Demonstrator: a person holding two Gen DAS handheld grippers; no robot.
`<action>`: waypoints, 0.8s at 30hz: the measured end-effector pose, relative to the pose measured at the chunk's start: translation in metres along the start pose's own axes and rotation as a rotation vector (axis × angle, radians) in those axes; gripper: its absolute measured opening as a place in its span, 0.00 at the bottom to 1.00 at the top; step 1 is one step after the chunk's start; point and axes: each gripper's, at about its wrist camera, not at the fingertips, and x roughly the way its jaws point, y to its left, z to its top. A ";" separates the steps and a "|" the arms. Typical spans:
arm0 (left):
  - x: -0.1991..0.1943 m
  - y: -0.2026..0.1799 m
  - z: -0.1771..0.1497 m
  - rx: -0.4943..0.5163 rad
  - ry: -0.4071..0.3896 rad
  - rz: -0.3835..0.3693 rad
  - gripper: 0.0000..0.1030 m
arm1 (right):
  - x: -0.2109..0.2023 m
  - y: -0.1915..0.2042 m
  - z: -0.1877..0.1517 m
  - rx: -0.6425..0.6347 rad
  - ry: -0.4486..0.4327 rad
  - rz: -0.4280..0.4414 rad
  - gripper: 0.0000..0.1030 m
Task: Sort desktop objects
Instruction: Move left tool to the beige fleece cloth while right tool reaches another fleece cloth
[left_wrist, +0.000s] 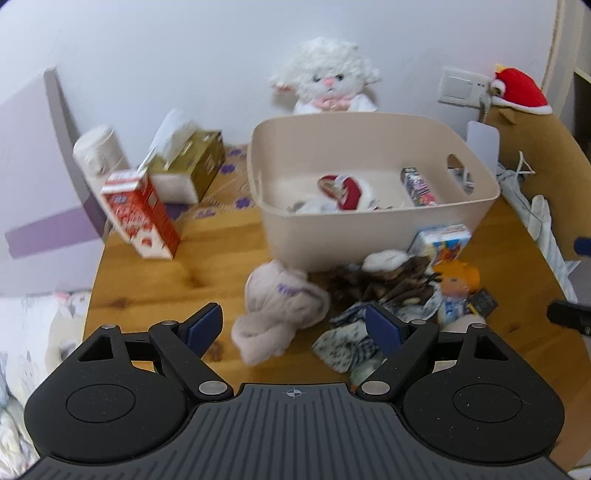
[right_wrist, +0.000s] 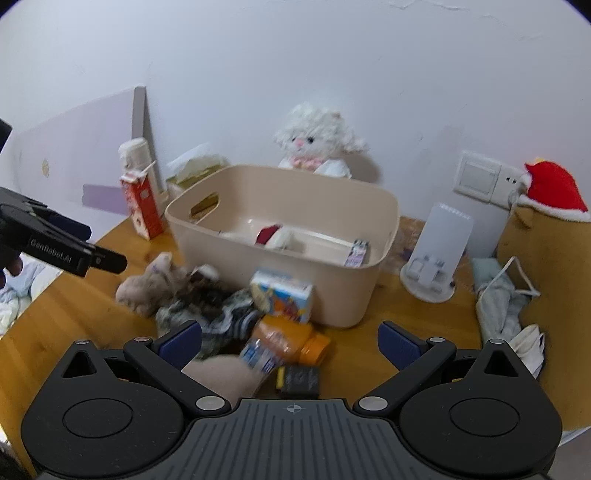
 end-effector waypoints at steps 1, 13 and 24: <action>0.003 0.005 -0.003 -0.012 0.010 0.001 0.83 | 0.001 0.003 -0.003 0.005 0.006 0.003 1.00; 0.041 0.038 -0.022 0.102 0.048 0.011 0.83 | 0.019 0.034 -0.033 0.083 0.094 0.016 1.00; 0.084 0.037 -0.024 0.241 0.060 -0.016 0.83 | 0.051 0.065 -0.043 0.079 0.190 0.000 1.00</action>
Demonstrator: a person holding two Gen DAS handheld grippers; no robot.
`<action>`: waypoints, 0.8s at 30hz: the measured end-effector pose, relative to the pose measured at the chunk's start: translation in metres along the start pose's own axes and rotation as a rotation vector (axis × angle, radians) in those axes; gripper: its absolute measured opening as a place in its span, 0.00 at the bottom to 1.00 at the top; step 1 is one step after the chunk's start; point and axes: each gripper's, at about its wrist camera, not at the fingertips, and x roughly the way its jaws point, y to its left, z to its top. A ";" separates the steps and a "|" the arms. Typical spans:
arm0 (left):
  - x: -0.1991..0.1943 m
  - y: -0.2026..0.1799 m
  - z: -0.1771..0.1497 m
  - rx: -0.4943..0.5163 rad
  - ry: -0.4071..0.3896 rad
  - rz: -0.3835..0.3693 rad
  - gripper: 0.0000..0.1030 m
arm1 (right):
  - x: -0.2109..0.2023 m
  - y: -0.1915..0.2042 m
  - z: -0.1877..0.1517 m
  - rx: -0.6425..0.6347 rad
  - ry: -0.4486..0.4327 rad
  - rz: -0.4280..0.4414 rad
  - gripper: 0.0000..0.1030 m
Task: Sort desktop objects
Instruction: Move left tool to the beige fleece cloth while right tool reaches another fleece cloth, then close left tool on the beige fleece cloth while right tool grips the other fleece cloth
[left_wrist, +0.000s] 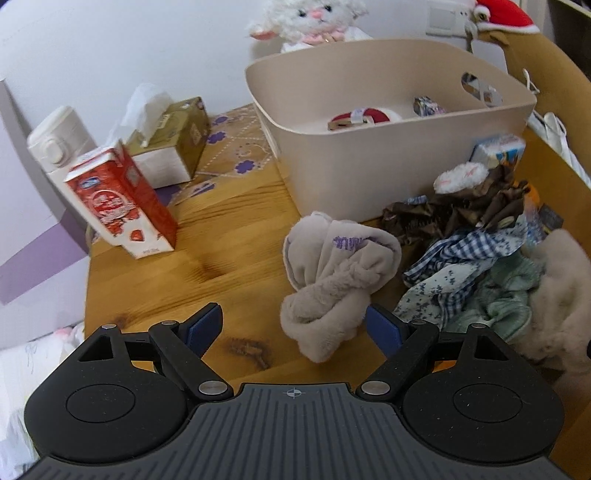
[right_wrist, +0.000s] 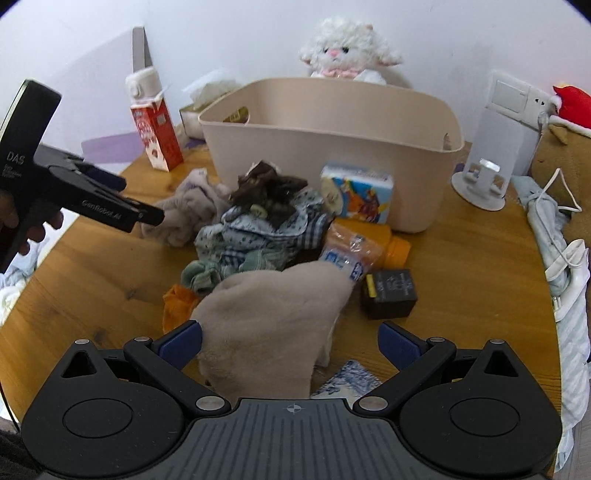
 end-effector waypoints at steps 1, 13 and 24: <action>0.004 0.000 0.000 0.005 0.004 -0.006 0.83 | 0.003 0.001 0.001 0.005 0.006 -0.002 1.00; 0.026 -0.004 -0.002 0.032 0.043 -0.087 0.39 | 0.026 -0.012 0.006 0.123 0.058 0.087 0.83; 0.012 -0.004 -0.004 -0.020 0.074 -0.052 0.16 | 0.018 -0.011 0.010 0.028 0.093 0.190 0.16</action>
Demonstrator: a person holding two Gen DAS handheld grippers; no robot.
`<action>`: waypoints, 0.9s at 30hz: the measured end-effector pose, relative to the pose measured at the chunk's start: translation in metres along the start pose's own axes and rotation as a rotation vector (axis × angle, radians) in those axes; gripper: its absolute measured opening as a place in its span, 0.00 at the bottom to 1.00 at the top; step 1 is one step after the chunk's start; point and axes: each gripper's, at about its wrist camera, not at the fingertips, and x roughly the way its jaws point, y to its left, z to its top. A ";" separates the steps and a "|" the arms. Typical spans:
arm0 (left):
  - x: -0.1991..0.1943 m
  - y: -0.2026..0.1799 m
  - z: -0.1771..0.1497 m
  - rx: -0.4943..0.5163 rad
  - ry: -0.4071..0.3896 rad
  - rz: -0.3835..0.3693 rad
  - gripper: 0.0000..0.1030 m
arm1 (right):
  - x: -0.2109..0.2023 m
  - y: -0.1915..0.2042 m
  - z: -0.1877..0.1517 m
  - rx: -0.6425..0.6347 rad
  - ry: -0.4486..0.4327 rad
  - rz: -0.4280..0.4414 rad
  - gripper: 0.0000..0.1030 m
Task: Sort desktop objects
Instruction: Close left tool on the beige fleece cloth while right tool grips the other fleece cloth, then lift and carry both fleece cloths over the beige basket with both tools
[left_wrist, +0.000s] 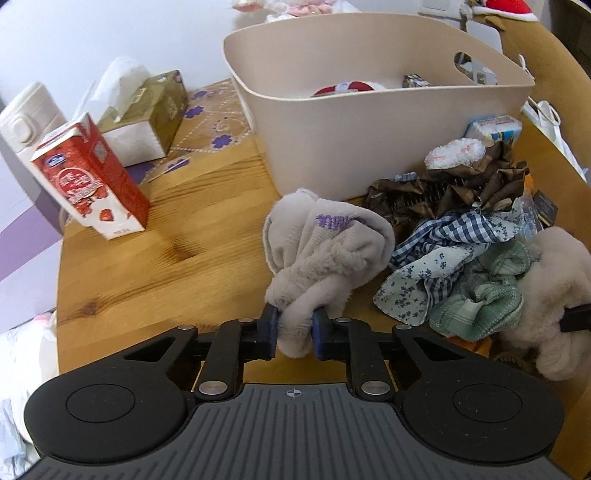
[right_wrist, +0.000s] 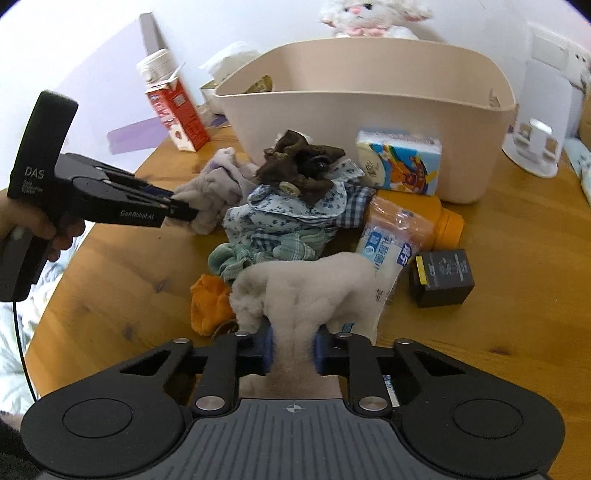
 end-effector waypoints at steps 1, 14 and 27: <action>-0.002 0.000 0.000 -0.004 0.000 0.003 0.16 | -0.002 0.000 0.000 -0.008 -0.002 0.004 0.16; -0.042 -0.004 -0.008 -0.063 -0.039 -0.002 0.13 | -0.042 -0.017 0.006 -0.030 -0.069 0.012 0.15; -0.069 -0.012 -0.016 -0.068 -0.089 0.020 0.11 | -0.066 -0.034 0.015 -0.026 -0.130 -0.003 0.15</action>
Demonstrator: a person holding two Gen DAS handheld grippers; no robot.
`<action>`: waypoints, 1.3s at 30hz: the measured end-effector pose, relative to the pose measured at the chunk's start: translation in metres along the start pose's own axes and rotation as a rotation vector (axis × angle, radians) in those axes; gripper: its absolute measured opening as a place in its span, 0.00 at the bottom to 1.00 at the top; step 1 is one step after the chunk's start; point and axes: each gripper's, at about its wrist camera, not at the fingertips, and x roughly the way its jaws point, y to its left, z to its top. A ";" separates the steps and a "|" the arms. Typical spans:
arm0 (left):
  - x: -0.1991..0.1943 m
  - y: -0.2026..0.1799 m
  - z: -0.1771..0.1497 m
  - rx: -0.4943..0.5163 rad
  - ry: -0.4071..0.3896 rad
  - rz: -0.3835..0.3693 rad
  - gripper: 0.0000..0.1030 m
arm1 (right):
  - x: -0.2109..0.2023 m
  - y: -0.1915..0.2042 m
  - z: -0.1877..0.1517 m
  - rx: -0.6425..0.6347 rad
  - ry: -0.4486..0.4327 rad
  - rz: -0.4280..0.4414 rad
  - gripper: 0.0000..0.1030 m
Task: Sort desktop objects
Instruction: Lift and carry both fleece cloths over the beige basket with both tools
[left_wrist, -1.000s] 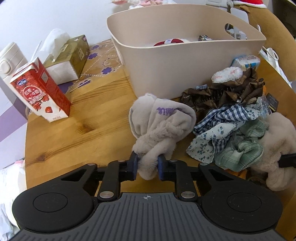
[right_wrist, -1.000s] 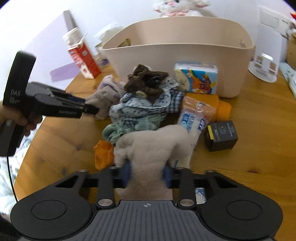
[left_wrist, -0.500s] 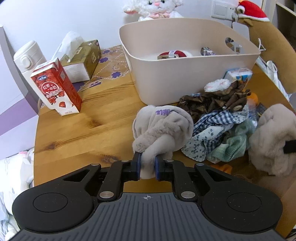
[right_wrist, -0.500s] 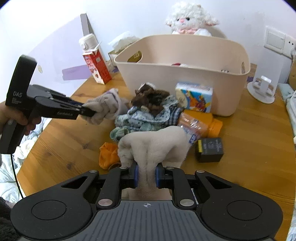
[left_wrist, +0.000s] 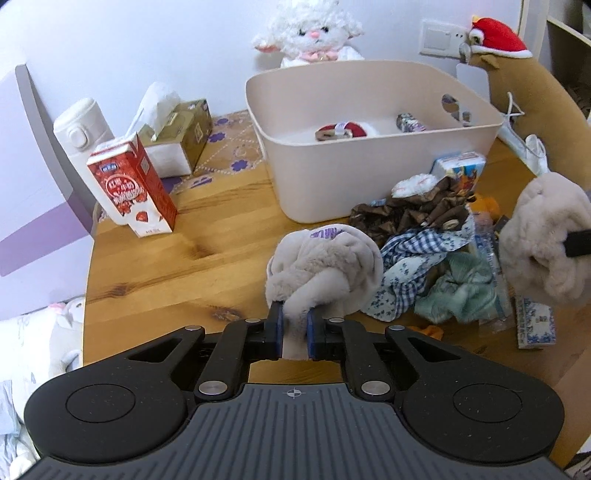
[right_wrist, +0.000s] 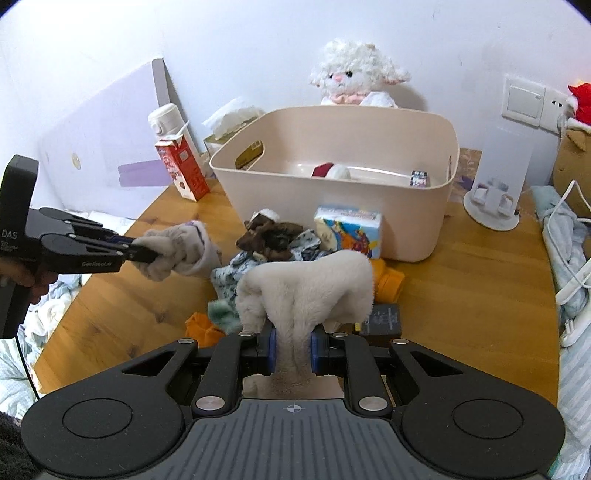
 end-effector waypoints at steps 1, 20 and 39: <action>-0.003 -0.001 0.000 0.000 -0.005 -0.001 0.11 | -0.001 0.000 0.001 -0.002 -0.003 0.000 0.15; -0.066 -0.008 0.044 0.022 -0.173 0.014 0.11 | -0.028 -0.021 0.042 -0.049 -0.131 -0.066 0.15; -0.030 -0.016 0.136 0.094 -0.264 0.064 0.11 | -0.026 -0.056 0.107 -0.092 -0.224 -0.157 0.15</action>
